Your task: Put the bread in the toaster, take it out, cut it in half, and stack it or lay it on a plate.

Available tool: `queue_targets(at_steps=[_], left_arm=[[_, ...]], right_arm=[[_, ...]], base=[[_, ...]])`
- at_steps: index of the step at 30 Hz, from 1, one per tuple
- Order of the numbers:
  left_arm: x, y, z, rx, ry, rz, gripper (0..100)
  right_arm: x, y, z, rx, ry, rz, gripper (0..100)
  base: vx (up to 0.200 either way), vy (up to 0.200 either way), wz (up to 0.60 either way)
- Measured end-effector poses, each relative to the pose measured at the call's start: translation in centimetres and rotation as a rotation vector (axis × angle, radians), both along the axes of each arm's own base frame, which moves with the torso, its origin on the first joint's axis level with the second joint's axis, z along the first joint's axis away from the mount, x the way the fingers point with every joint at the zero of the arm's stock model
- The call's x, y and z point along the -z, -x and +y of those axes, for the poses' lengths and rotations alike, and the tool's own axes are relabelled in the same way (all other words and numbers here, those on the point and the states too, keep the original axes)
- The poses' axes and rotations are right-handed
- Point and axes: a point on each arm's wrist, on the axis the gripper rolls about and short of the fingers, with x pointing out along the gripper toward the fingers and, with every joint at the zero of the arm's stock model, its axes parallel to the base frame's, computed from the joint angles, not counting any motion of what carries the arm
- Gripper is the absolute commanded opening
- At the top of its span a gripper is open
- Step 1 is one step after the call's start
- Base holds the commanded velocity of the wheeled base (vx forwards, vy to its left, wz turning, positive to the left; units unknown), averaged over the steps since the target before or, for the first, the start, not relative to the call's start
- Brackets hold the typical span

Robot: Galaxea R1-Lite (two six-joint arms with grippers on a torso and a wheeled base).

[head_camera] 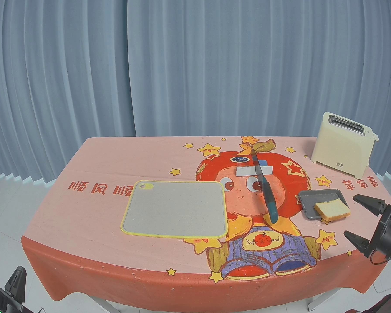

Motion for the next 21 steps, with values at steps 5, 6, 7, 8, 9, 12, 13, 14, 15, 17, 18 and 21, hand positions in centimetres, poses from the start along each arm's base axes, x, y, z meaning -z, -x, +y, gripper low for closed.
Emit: queue_targets(at_steps=[5,6,7,8,9,12,13,14,15,17,18,21], left_arm=[[0.0,0.0,0.0,0.000,0.000,0.000,0],[0.0,0.0,0.0,0.000,0.000,0.000,0],[0.0,0.0,0.0,0.000,0.000,0.000,0],[0.0,0.0,0.0,0.000,0.000,0.000,0],[0.0,0.0,0.0,0.000,0.000,0.000,0],[0.0,0.0,0.0,0.000,0.000,0.000,0],[0.0,0.0,0.0,0.000,0.000,0.000,0],[0.0,0.0,0.0,0.000,0.000,0.000,0],[0.0,0.0,0.0,0.000,0.000,0.000,0],[0.0,0.0,0.0,0.000,0.000,0.000,0],[0.0,0.0,0.0,0.000,0.000,0.000,0],[0.0,0.0,0.0,0.000,0.000,0.000,0]], right_arm=[[1.1,-1.7,-1.7,-0.009,-0.003,0.034,100],[1.3,-2.0,-2.1,-0.010,-0.001,0.042,100],[1.5,-2.1,-2.3,-0.010,0.003,0.046,100],[1.8,-2.4,-2.6,-0.005,0.006,0.057,100],[2.1,-2.6,-2.8,0.002,0.005,0.070,100],[2.7,-2.9,-3.1,0.011,0.000,0.106,100],[2.8,-3.0,-3.2,0.013,-0.001,0.115,100],[3.0,-3.1,-3.3,0.014,0.000,0.124,100],[3.2,-3.2,-3.3,0.013,0.004,0.132,100],[3.5,-3.3,-3.4,0.010,0.019,0.142,100],[3.7,-3.4,-3.5,0.007,0.028,0.146,100],[4.2,-3.6,-3.7,0.001,0.045,0.165,100]], base=[[0.000,0.000,0.00],[0.000,0.000,0.00],[0.000,0.000,0.00],[0.000,0.000,0.00],[0.000,0.000,0.00],[0.000,0.000,0.00],[0.000,0.000,0.00],[0.000,0.000,0.00],[0.000,0.000,0.00],[0.000,0.000,0.00],[0.000,0.000,0.00],[0.000,0.000,0.00]])
